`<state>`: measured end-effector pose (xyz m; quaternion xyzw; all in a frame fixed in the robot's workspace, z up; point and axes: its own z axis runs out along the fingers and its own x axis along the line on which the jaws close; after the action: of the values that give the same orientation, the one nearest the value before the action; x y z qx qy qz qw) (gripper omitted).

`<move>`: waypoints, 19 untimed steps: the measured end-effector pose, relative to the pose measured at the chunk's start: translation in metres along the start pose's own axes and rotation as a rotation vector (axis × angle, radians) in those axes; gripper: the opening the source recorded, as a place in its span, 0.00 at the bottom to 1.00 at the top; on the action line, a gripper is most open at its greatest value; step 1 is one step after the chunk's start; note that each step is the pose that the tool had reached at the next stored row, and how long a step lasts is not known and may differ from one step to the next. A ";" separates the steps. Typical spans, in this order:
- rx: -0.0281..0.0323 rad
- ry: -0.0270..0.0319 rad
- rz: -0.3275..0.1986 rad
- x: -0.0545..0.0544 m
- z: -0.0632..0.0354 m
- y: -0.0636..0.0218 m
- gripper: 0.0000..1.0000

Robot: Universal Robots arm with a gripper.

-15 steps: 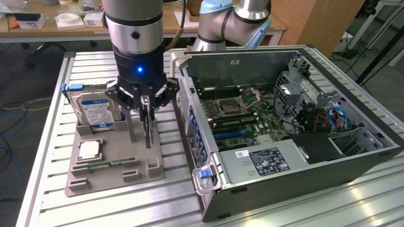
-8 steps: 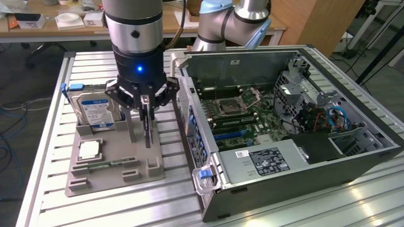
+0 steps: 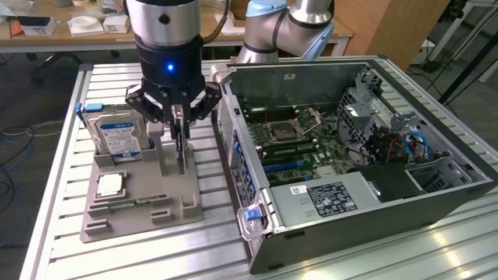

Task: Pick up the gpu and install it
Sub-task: 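Pick up the gpu and move the gpu toward the slot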

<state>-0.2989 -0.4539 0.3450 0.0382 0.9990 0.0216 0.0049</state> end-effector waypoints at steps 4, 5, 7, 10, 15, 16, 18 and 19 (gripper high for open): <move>0.0001 0.0001 0.000 0.000 -0.0140 0.0006 0.26; 0.0000 0.0000 0.000 0.000 -0.0173 0.0008 0.26; 0.0000 0.0000 0.000 0.000 -0.0245 0.0011 0.26; 0.0000 0.0000 0.000 0.000 -0.0362 0.0016 0.26; 0.0000 0.0000 0.000 0.000 -0.0528 0.0023 0.26; 0.0001 0.0001 0.000 0.000 -0.0560 0.0024 0.26; 0.0000 0.0000 0.000 -0.001 -0.0611 0.0027 0.26; 0.0000 0.0001 0.000 -0.001 -0.0635 0.0028 0.26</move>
<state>-0.2989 -0.4539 0.4086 0.0382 0.9990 0.0216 0.0049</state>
